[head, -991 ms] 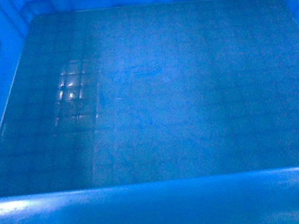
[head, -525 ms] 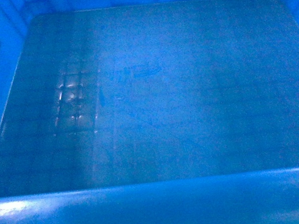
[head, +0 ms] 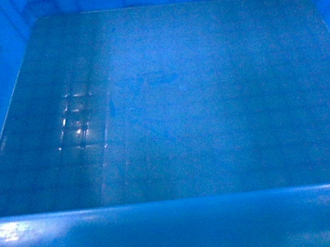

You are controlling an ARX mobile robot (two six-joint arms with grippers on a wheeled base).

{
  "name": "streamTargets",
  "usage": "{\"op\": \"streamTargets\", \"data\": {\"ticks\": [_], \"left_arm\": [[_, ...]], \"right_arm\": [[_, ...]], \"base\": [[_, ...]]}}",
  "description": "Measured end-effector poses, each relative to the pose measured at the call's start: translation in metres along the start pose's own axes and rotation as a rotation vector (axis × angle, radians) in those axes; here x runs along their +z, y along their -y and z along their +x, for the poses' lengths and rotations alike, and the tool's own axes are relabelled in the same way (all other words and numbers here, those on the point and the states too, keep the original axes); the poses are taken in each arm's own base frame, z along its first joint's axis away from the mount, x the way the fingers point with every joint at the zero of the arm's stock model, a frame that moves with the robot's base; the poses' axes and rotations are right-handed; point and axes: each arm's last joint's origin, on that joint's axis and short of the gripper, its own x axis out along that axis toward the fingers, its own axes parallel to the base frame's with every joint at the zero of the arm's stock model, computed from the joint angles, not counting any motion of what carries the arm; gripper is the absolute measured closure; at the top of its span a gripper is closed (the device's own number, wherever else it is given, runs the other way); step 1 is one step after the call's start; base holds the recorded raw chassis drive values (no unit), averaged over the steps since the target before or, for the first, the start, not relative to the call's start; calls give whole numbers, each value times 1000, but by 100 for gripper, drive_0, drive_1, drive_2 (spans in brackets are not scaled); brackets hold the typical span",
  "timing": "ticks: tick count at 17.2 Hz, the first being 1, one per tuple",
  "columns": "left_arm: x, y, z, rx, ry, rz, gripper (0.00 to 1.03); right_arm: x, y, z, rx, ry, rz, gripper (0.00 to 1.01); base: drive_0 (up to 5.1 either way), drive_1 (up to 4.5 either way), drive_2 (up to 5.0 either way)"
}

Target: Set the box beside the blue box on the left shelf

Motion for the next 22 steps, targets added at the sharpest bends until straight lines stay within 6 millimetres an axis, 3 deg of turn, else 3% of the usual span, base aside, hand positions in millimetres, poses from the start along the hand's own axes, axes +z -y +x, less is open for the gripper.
{"op": "streamTargets", "data": {"ticks": [22], "left_arm": [[0, 0, 0, 1, 0, 0, 96]], "right_arm": [[0, 0, 0, 0, 1, 0, 91]], "base": [[2, 416, -412]]}}
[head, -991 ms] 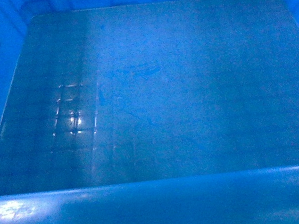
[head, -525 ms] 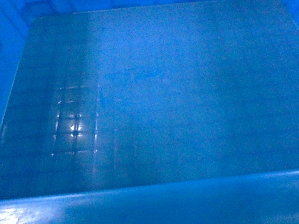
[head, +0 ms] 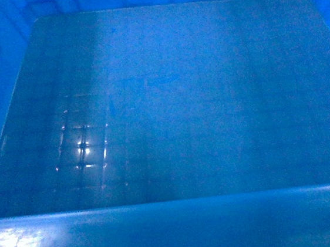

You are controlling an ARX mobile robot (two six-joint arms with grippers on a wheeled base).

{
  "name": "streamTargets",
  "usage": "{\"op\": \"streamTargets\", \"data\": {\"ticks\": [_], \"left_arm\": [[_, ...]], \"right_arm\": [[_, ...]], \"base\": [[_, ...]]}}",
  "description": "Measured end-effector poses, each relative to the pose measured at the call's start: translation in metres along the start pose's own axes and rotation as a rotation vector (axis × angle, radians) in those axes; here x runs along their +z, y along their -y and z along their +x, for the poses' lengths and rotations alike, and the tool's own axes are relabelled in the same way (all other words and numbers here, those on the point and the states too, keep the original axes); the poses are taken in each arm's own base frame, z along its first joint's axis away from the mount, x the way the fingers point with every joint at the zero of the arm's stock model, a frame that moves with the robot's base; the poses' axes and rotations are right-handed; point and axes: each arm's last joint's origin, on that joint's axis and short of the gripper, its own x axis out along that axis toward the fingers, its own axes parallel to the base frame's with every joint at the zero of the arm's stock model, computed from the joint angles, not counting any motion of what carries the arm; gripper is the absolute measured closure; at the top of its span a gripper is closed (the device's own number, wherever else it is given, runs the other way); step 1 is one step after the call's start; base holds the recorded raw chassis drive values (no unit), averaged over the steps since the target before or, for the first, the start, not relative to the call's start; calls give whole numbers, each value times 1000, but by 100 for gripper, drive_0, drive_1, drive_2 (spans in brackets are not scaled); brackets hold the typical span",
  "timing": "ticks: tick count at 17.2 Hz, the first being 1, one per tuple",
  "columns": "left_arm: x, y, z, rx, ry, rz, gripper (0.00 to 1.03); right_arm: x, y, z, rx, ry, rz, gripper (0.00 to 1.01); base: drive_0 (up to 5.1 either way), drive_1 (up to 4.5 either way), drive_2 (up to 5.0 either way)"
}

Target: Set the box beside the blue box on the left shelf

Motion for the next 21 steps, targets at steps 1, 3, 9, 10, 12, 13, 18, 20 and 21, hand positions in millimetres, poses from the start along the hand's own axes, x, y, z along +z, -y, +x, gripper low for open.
{"op": "streamTargets", "data": {"ticks": [1, 3, 9, 10, 12, 13, 18, 20, 21], "left_arm": [[0, 0, 0, 0, -1, 1, 96], [1, 0, 0, -1, 7, -5, 96], [-1, 1, 0, -3, -2, -3, 96], [0, 1, 0, -3, 0, -3, 96], [-1, 1, 0, -2, -4, -1, 96], [0, 1, 0, -2, -1, -3, 96], [-1, 0, 0, -2, -2, -2, 96], [-1, 1, 0, -2, -2, -2, 96], [-1, 0, 0, -2, -3, -1, 96]], "right_arm": [[0, 0, 0, 0, -2, -1, 91], [1, 0, 0, 1, 8, 4, 91], [1, 0, -1, -2, 5, -4, 91], [0, 0, -1, -2, 3, -3, 91], [0, 0, 0, -2, -1, -5, 91], [0, 0, 0, -2, 1, -4, 91], [0, 0, 0, -2, 0, -5, 91], [0, 0, 0, -2, 0, -4, 91], [0, 0, 0, -2, -2, -5, 91]], "base": [[2, 416, -412], [2, 416, -412], [2, 416, -412], [2, 416, -412], [2, 416, -412], [2, 416, -412], [2, 416, -412], [2, 416, -412], [2, 416, -412]]}}
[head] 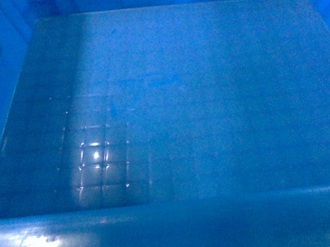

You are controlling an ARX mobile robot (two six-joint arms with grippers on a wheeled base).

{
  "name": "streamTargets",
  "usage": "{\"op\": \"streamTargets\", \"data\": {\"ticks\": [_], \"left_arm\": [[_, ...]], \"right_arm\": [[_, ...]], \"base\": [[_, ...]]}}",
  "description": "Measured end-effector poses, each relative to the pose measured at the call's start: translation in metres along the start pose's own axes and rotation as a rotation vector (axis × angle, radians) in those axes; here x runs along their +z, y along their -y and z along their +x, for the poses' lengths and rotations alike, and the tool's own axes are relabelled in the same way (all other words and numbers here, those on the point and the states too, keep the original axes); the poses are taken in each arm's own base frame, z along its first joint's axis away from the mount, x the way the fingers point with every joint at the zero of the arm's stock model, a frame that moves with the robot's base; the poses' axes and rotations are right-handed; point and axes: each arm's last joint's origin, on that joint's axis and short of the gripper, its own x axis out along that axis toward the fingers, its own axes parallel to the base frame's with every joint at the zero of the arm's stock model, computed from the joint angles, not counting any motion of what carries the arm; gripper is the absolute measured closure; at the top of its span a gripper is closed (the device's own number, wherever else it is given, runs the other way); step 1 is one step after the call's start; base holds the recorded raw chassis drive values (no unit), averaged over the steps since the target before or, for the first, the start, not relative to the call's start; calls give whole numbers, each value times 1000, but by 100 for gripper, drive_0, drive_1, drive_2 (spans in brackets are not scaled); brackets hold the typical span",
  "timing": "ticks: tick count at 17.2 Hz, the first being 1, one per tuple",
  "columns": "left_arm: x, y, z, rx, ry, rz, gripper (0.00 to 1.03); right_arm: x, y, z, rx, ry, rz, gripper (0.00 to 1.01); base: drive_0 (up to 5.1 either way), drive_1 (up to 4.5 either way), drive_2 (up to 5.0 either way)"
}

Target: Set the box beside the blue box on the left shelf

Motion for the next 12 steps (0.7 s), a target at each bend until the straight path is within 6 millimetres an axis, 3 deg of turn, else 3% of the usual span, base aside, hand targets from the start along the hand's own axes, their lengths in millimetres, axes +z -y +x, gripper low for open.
{"op": "streamTargets", "data": {"ticks": [12], "left_arm": [[0, 0, 0, -1, 1, 0, 96]], "right_arm": [[0, 0, 0, 0, 1, 1, 91]], "base": [[2, 416, -412]]}}
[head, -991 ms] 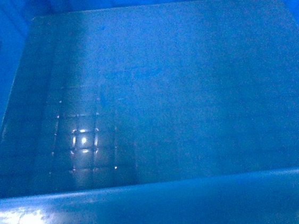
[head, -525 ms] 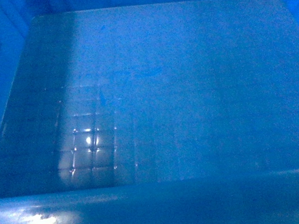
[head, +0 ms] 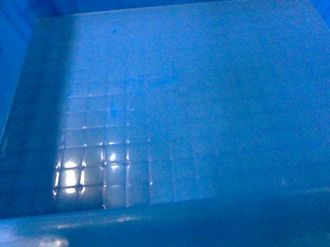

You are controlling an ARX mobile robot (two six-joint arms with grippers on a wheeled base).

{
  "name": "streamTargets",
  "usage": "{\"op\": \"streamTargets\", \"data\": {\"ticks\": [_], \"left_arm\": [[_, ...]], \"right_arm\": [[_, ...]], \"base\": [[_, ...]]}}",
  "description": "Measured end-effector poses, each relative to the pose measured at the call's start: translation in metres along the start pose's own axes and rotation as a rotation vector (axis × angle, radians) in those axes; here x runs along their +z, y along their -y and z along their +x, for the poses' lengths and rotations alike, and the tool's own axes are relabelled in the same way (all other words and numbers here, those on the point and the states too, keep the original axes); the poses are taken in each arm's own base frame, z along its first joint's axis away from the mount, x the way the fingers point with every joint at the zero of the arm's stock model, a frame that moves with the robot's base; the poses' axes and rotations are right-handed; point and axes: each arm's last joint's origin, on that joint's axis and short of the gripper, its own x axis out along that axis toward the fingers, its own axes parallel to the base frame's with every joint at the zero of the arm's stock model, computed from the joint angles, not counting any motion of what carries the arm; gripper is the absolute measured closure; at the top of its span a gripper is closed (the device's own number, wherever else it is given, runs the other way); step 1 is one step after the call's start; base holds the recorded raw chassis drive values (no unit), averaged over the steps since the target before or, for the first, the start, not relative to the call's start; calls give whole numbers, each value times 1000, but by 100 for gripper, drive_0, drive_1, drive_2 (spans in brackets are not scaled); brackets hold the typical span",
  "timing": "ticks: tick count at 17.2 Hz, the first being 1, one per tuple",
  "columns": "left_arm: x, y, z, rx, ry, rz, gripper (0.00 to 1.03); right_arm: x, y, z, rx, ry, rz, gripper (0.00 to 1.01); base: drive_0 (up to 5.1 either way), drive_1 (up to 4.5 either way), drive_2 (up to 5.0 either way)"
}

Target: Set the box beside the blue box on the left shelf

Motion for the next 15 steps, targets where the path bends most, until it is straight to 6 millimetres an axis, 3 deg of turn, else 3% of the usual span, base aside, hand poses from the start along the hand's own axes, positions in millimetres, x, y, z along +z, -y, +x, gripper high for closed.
{"op": "streamTargets", "data": {"ticks": [15], "left_arm": [[0, 0, 0, 0, 3, -1, 96]], "right_arm": [[0, 0, 0, 1, 3, 2, 91]], "base": [[2, 416, -412]]}}
